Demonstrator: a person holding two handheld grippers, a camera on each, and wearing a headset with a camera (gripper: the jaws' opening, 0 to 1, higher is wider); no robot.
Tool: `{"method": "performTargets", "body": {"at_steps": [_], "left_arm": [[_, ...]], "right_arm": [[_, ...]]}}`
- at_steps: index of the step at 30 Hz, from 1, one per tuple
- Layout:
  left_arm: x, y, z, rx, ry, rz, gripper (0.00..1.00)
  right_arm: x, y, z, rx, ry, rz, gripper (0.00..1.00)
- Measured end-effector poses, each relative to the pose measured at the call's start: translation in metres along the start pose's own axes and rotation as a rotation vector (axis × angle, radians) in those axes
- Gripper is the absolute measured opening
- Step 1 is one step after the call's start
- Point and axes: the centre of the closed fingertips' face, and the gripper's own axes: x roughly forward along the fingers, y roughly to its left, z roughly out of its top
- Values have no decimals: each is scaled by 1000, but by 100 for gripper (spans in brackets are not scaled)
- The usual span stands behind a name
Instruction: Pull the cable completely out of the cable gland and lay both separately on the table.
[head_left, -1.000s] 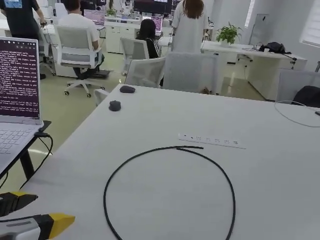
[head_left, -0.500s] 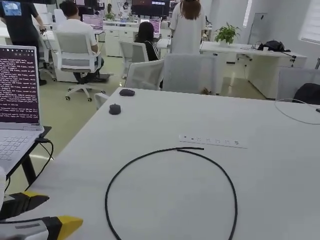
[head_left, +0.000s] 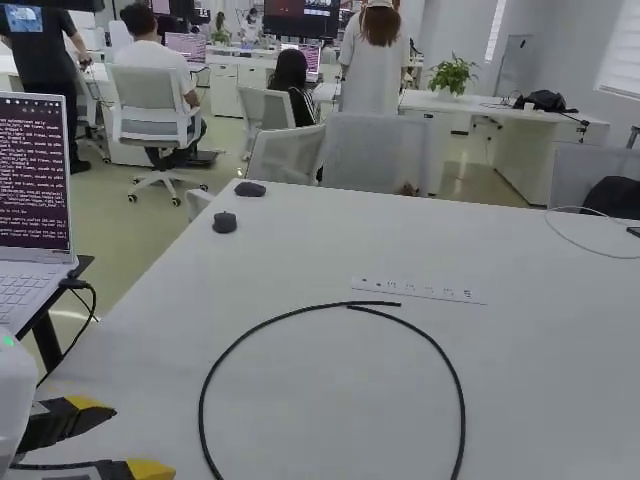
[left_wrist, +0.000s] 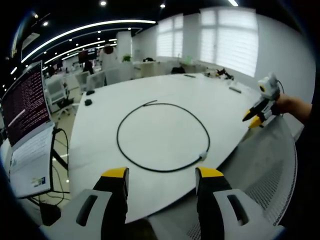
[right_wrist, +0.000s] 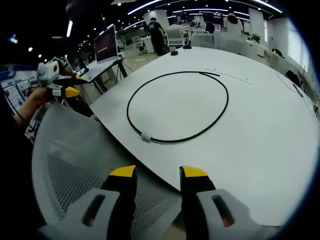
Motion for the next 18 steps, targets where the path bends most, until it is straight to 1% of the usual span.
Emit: {"method": "performTargets", "body": {"at_steps": [4,6,7,8,9,10,11,12,13,14,15,16,17,18], "left_arm": [[2,-8,-6,13,22,-20,54],[4,-18,-7,26,31,-66,55],[5,-23,-9,48,56,-94,56],[6,-25,-9,71,69,-105,55],[8,-27,-7,103,75,-113,55],[10,-29,-5,121,79,-125,55],[13,-33,-1,146,86,-146,55],[16,-35,2,158,88,-157,54],[19,-39,6,187,93,-179,54],[22,-41,9,213,101,-193,53],[25,-41,11,239,111,-203,53],[30,-43,13,271,128,-217,53],[34,-45,15,289,135,-231,53],[40,-52,19,305,141,-265,53]], "right_arm": [[1,2,-6,13,10,8,35],[0,2,-5,15,4,11,35],[0,2,-4,20,1,12,35],[0,2,-4,25,2,14,35],[0,3,-5,25,4,16,35],[0,4,-5,19,9,20,35],[0,5,-5,14,12,23,35],[0,5,-5,10,15,26,35],[0,6,-5,9,14,26,34],[-1,6,-5,8,13,28,34],[-1,6,-5,6,12,29,34],[-1,8,-4,2,12,32,34],[-2,9,-4,0,12,33,34],[-2,9,-4,-2,12,34,34]]}}
